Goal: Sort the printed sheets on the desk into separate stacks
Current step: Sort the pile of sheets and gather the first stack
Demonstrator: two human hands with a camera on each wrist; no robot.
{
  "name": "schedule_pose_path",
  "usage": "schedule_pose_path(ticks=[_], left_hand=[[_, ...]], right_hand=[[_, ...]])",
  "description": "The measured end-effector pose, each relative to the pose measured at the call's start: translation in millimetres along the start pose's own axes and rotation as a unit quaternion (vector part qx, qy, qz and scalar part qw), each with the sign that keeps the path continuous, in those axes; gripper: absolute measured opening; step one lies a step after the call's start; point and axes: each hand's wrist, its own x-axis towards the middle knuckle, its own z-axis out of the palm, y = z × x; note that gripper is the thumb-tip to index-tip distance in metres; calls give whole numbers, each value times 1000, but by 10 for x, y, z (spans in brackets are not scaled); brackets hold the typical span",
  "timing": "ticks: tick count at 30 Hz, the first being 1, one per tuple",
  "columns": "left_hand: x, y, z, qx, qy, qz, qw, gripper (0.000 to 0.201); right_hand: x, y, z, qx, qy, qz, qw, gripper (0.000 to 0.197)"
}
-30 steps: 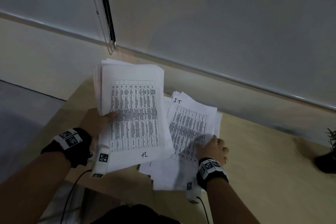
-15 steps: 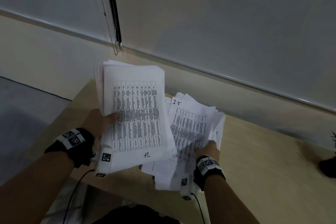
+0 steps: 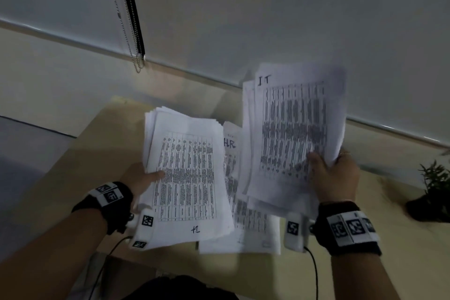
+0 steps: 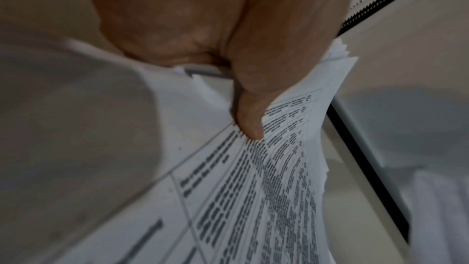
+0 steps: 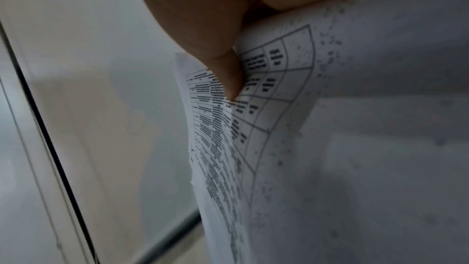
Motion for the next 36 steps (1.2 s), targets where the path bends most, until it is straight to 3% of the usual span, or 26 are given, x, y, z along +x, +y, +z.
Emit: schedule_pose_path(ticks=[5, 9, 13, 16, 20, 23, 25, 28, 30, 32, 34, 36], left_hand=[[-59, 112, 266, 6, -42, 33, 999, 29], [-61, 88, 413, 60, -65, 56, 995, 43], [116, -80, 453, 127, -63, 65, 988, 59], [182, -99, 466, 102, -13, 54, 993, 67], [65, 30, 554, 113, 58, 55, 990, 40], [31, 42, 641, 152, 44, 51, 986, 69], [17, 39, 624, 178, 60, 82, 979, 64], [-10, 62, 474, 131, 43, 126, 982, 61], [-84, 143, 309, 87, 12, 173, 981, 58], [-185, 283, 147, 42, 4, 234, 971, 53], [-300, 489, 26, -27, -19, 263, 964, 46], [-409, 704, -43, -67, -24, 292, 954, 37]], right_hand=[[82, -144, -6, 75, -30, 9, 997, 21], [-71, 82, 517, 68, -127, 98, 985, 31], [-287, 508, 1077, -37, -246, 152, 956, 60], [-436, 612, 1183, -89, -263, 182, 943, 58], [-638, 543, 1355, -103, -321, 155, 929, 50], [-840, 499, 1544, -129, -381, 113, 908, 50], [-890, 476, 1579, -167, -373, 98, 907, 59], [-815, 492, 1523, -193, -338, 116, 914, 82], [-730, 418, 1444, -112, -326, 114, 932, 105], [-631, 235, 1328, 60, -310, 124, 941, 112], [-530, -42, 1160, 186, -304, 134, 925, 94], [-427, -360, 973, 240, -286, 80, 924, 45]])
